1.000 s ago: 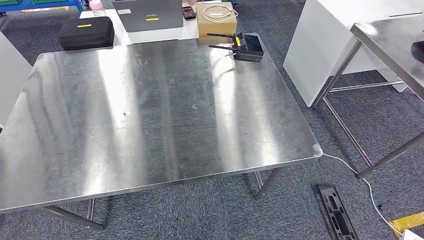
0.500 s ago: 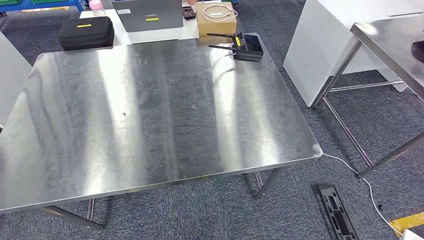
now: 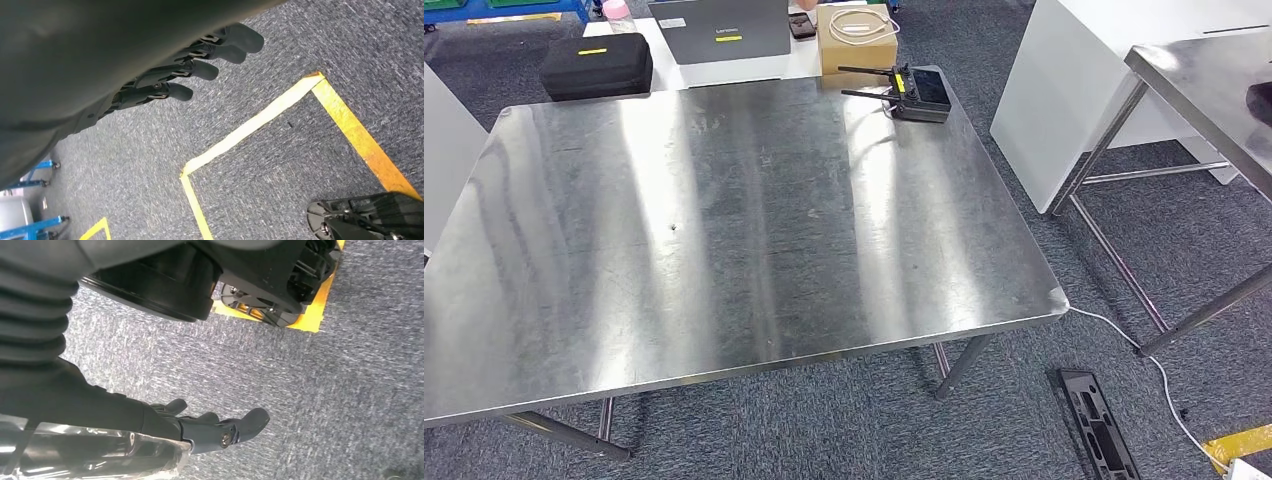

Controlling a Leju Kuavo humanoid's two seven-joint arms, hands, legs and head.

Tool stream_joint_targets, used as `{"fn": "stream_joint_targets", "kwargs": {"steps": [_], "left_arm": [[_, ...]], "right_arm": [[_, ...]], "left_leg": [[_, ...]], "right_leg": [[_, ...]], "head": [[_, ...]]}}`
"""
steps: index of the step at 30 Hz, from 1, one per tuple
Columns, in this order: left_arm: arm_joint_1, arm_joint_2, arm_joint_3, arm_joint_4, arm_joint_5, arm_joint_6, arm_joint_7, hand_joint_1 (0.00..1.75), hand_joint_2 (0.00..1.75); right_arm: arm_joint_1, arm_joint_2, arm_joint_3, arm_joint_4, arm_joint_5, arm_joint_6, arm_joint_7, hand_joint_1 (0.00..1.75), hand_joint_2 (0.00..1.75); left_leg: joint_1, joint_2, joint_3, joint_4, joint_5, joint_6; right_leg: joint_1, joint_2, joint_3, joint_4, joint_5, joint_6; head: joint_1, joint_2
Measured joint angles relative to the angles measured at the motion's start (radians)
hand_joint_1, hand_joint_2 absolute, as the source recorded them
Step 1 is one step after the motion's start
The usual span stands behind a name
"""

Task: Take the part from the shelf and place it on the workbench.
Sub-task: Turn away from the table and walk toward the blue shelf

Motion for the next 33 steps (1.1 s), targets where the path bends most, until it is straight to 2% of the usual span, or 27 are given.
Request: {"fn": "stream_joint_targets", "kwargs": {"steps": [11,15,33], "left_arm": [[-0.001,-0.016,-0.041,0.0,-0.061,-0.008,-0.008,0.0,0.0],[-0.001,-0.019,-0.049,0.0,-0.059,-0.005,-0.016,0.0,1.75],[-0.001,-0.017,-0.025,0.0,-0.002,-0.006,-0.027,0.0,1.75]], "right_arm": [[-0.001,-0.001,-0.005,0.0,0.024,-0.014,0.036,0.0,1.75],[-0.002,-0.004,-0.005,0.0,0.032,-0.026,0.049,0.0,1.75],[-0.006,-0.018,-0.007,0.0,0.035,-0.052,0.063,0.0,1.75]], "left_leg": [[0.0,0.0,0.0,0.0,0.0,0.0],[0.0,0.0,0.0,0.0,0.0,0.0],[0.0,0.0,0.0,0.0,0.0,0.0]], "right_leg": [[0.0,0.0,0.0,0.0,0.0,0.0],[0.0,0.0,0.0,0.0,0.0,0.0],[0.0,0.0,0.004,0.0,0.0,0.0]], "head": [[0.0,0.0],[0.0,0.0],[0.0,0.0]]}}
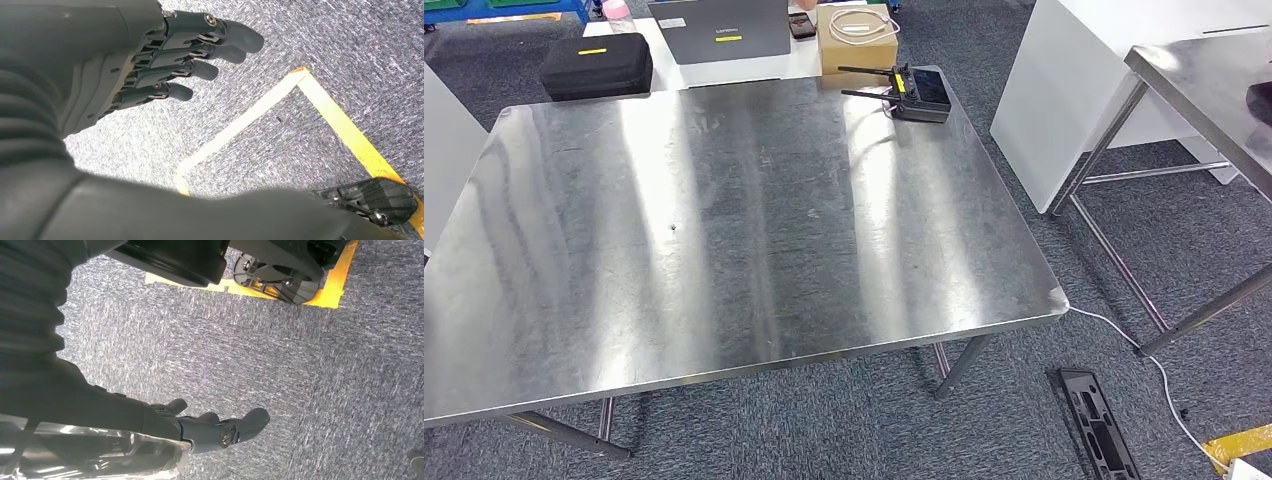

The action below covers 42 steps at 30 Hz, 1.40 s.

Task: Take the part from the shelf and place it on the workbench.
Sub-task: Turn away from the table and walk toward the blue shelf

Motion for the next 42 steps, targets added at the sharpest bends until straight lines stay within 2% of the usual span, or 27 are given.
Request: {"fn": "stream_joint_targets", "kwargs": {"steps": [5,10,20,24,38,41,42], "left_arm": [[0.0,0.0,0.018,0.0,0.031,0.028,-0.011,0.0,1.75],[0.0,-0.003,0.029,0.0,0.01,0.052,0.057,0.0,1.75],[0.0,-0.009,0.018,0.0,-0.044,0.045,0.09,0.0,1.75],[0.009,-0.002,-0.034,-0.005,-0.03,0.04,0.091,0.0,1.75],[0.059,0.052,-0.27,-0.049,0.307,-0.007,0.086,0.0,1.75],[0.071,0.065,-0.318,-0.059,0.376,-0.017,0.084,0.0,1.75],[0.074,0.068,-0.332,-0.062,0.397,-0.02,0.084,0.0,1.31]], "right_arm": [[-0.001,-0.007,-0.01,-0.001,-0.017,0.024,-0.004,0.0,1.75],[-0.006,-0.016,-0.031,-0.002,-0.023,0.016,-0.003,0.0,1.75],[-0.01,-0.02,-0.037,-0.002,0.013,-0.012,0.003,0.0,1.75],[-0.005,-0.026,-0.016,-0.003,0.0,-0.01,0.018,0.0,1.75],[0.039,-0.069,0.118,-0.036,-0.264,0.105,0.059,0.0,1.75],[0.049,-0.078,0.147,-0.045,-0.318,0.129,0.068,0.0,0.44],[0.051,-0.081,0.155,-0.047,-0.333,0.137,0.071,0.0,0.0]], "left_leg": [[0.0,0.0,0.0,0.0,0.0,0.0],[0.0,0.0,0.0,0.0,0.0,0.0],[0.0,0.0,0.0,0.0,0.0,0.0],[0.0,0.0,0.0,0.0,0.0,0.0],[0.0,0.0,0.0,0.0,0.0,0.0],[0.0,0.0,0.0,0.0,0.0,0.0],[0.0,0.0,0.0,0.0,0.0,0.0]], "right_leg": [[0.0,0.0,0.0,0.0,0.0,0.0],[0.0,0.0,0.001,0.0,0.0,0.0],[0.0,0.0,0.001,0.0,0.0,0.0],[0.0,0.0,0.001,0.0,0.0,0.0],[0.0,0.0,-0.004,0.0,0.0,0.0],[0.0,0.0,-0.005,0.0,0.0,0.0],[0.0,0.0,-0.005,0.0,0.0,0.0]], "head": [[0.0,0.0],[0.0,0.0],[0.0,0.0],[0.0,0.0],[0.0,0.0],[0.0,0.0],[0.0,0.0]]}}
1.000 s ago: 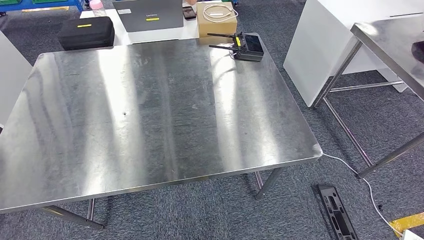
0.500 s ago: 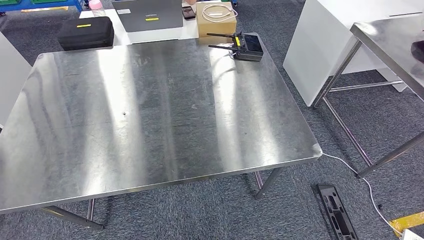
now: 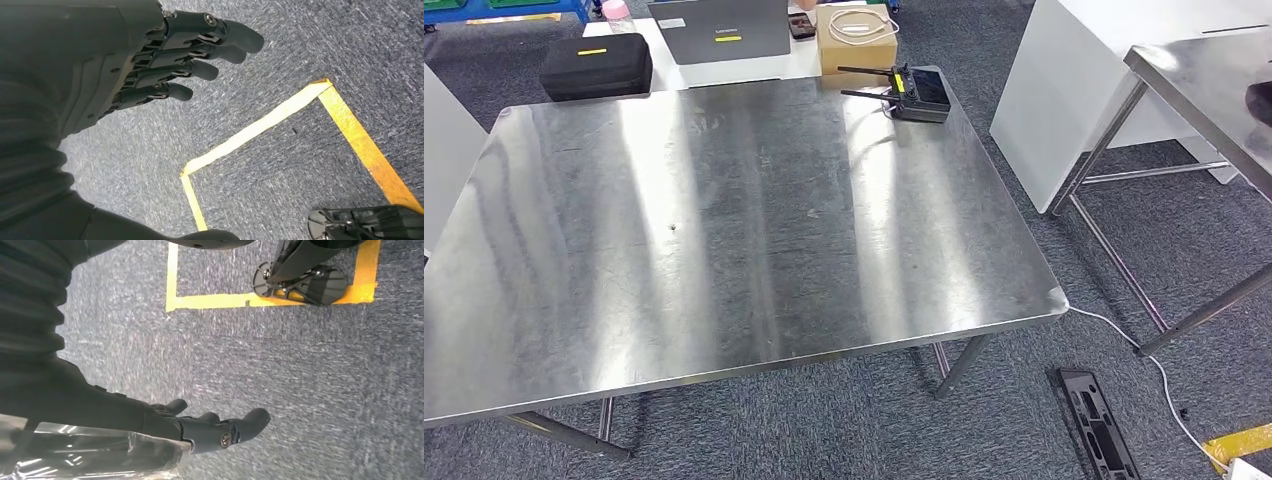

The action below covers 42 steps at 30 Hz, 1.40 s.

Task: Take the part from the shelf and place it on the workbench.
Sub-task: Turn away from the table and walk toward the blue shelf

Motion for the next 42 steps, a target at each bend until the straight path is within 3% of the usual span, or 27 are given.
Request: {"fn": "stream_joint_targets", "kwargs": {"steps": [3,4,7,8,33,42], "left_arm": [[0.01,0.011,-0.045,-0.01,0.065,-0.009,-0.002,0.0,0.0],[0.014,0.016,-0.062,-0.013,0.092,-0.013,-0.003,0.0,0.44],[0.026,0.028,-0.112,-0.024,0.171,-0.023,-0.006,0.0,1.75],[0.029,0.032,-0.128,-0.027,0.194,-0.026,-0.007,0.0,1.75],[0.125,0.129,-0.537,-0.112,0.811,-0.113,-0.021,0.0,1.75],[0.139,0.147,-0.615,-0.128,0.931,-0.13,-0.026,0.0,1.75]], "right_arm": [[0.009,-0.008,0.028,-0.009,-0.052,0.023,0.007,0.0,0.0],[0.013,-0.011,0.038,-0.013,-0.072,0.032,0.01,0.0,0.0],[0.024,-0.02,0.069,-0.022,-0.134,0.059,0.02,0.0,1.31],[0.027,-0.023,0.079,-0.026,-0.153,0.068,0.023,0.0,1.75],[0.111,-0.097,0.334,-0.107,-0.637,0.286,0.096,0.0,1.75],[0.125,-0.111,0.384,-0.124,-0.731,0.329,0.111,0.0,1.75]], "left_leg": [[0.0,0.0,0.0,0.0,0.0,0.0],[0.0,0.0,0.0,0.0,0.0,0.0],[0.0,0.0,0.0,0.0,0.0,0.0],[0.0,0.0,0.0,0.0,0.0,0.0],[0.0,0.0,0.0,0.0,0.0,0.0],[0.0,0.0,0.0,0.0,0.0,0.0]], "right_leg": [[0.0,0.0,0.0,0.0,0.0,0.0],[0.0,0.0,0.0,0.0,0.0,0.0],[0.0,0.0,0.0,0.0,0.0,0.0],[0.0,0.0,0.0,0.0,0.0,0.0],[0.0,0.0,0.0,0.0,0.0,0.0],[0.0,0.0,0.0,0.0,0.0,0.0]], "head": [[0.0,0.0],[0.0,0.0],[0.0,0.0],[0.0,0.0],[0.0,0.0],[0.0,0.0]]}}
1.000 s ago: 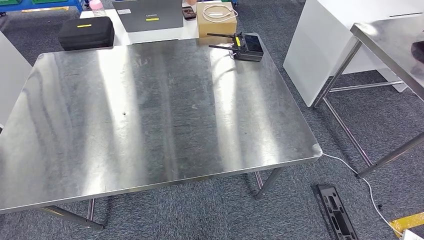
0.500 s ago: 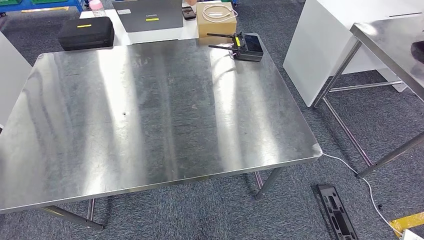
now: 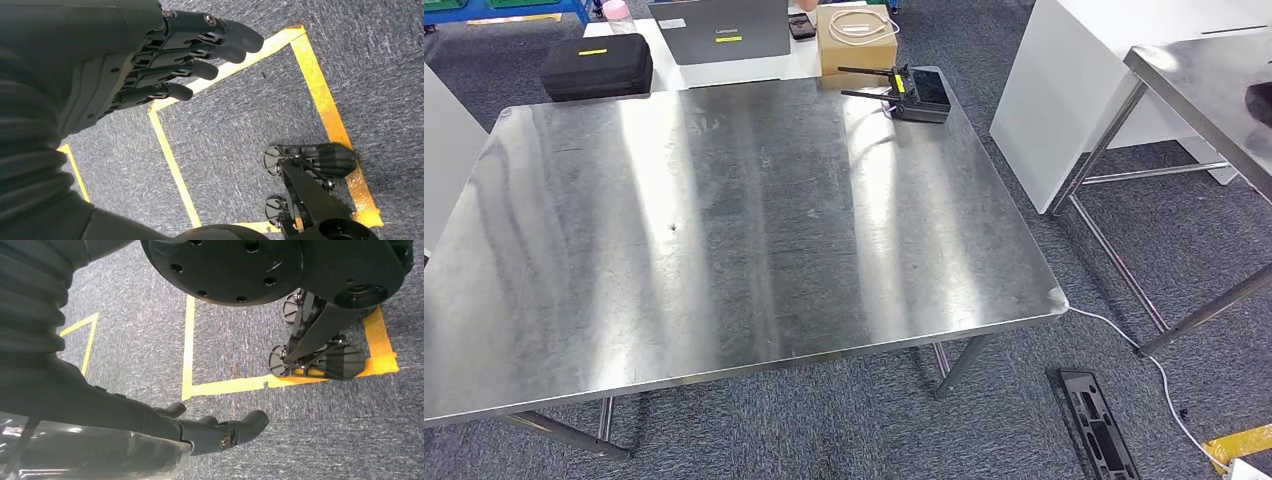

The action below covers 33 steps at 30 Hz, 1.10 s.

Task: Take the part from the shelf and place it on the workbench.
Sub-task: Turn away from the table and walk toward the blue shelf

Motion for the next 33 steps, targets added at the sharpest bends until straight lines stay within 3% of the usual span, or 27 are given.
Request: {"fn": "stream_joint_targets", "kwargs": {"steps": [7,8,11,12,33], "left_arm": [[0.001,0.003,-0.012,-0.002,0.001,0.0,0.0,0.0,1.75],[0.001,0.003,-0.013,-0.002,0.002,0.0,0.0,0.0,1.31],[0.001,0.004,-0.015,-0.002,0.003,0.0,0.0,0.0,1.31],[0.001,0.004,-0.016,-0.002,0.004,0.0,0.0,0.0,1.75],[0.002,0.005,-0.025,-0.002,0.004,0.0,0.0,0.0,1.75]], "right_arm": [[0.001,-0.002,0.004,-0.002,-0.005,0.002,0.0,0.0,1.75],[0.001,-0.002,0.004,-0.002,-0.005,0.002,0.0,0.0,1.75],[0.001,-0.002,0.004,-0.003,-0.005,0.002,0.0,0.0,1.75],[0.001,-0.002,0.004,-0.003,-0.005,0.002,0.0,0.0,1.75],[0.003,-0.003,0.005,-0.008,-0.005,0.002,0.0,0.0,1.75]], "left_leg": [[0.0,0.0,0.0,0.0,0.0,0.0],[0.0,0.0,0.0,0.0,0.0,0.0],[0.0,0.0,0.0,0.0,0.0,0.0],[0.0,0.0,0.0,0.0,0.0,0.0],[0.0,0.0,0.0,0.0,0.0,0.0]], "right_leg": [[0.0,0.0,0.0,0.0,0.0,0.0],[0.0,0.0,0.0,0.0,0.0,0.0],[0.0,0.0,0.0,0.0,0.0,0.0],[0.0,0.0,0.0,0.0,0.0,0.0],[0.0,0.0,0.0,0.0,0.0,0.0]], "head": [[0.0,0.0],[0.0,0.0],[0.0,0.0],[0.0,0.0],[0.0,0.0]]}}
